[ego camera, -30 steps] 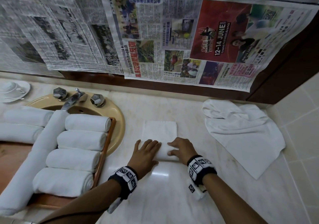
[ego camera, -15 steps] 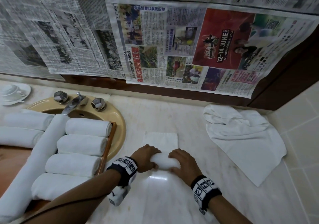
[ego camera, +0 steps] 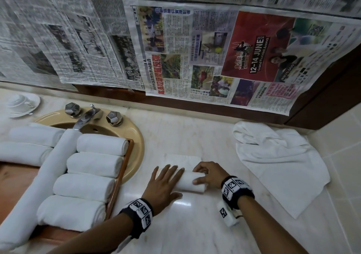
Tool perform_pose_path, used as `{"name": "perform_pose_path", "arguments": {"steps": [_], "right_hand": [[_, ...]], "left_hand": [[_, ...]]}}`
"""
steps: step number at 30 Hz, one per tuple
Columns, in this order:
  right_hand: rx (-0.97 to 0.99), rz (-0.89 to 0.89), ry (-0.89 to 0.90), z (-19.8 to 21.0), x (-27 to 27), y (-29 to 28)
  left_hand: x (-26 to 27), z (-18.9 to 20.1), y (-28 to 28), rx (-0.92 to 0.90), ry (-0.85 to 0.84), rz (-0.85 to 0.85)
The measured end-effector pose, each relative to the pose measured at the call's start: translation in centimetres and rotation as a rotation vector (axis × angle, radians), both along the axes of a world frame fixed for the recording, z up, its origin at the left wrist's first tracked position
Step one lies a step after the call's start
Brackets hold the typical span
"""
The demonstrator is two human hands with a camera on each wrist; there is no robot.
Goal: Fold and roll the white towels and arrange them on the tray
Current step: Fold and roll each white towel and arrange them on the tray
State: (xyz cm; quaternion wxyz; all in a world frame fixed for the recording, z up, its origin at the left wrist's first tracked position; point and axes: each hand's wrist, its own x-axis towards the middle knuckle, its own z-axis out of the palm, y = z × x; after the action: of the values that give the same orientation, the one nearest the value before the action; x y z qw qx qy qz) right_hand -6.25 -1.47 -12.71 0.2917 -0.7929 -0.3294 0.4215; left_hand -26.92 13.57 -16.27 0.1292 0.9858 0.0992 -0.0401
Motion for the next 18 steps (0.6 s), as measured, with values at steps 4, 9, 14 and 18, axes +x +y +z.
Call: {"name": "perform_pose_path", "arguments": {"steps": [4, 9, 14, 18], "right_hand": [[0.023, -0.028, -0.126, 0.2, -0.1, 0.4], [0.089, 0.089, -0.498, 0.4, -1.9, 0.4], [0.184, 0.064, -0.561, -1.1, -2.7, 0.5], [0.195, -0.033, -0.416, -0.8, -1.6, 1.4]], "left_hand": [[2.3, 0.8, 1.1, -0.056, 0.081, 0.036], [5.4, 1.0, 3.9, -0.144, 0.170, 0.002], [7.6, 1.1, 5.0, -0.117, 0.282, -0.006], [8.5, 1.7, 5.1, -0.138, 0.336, 0.064]]}}
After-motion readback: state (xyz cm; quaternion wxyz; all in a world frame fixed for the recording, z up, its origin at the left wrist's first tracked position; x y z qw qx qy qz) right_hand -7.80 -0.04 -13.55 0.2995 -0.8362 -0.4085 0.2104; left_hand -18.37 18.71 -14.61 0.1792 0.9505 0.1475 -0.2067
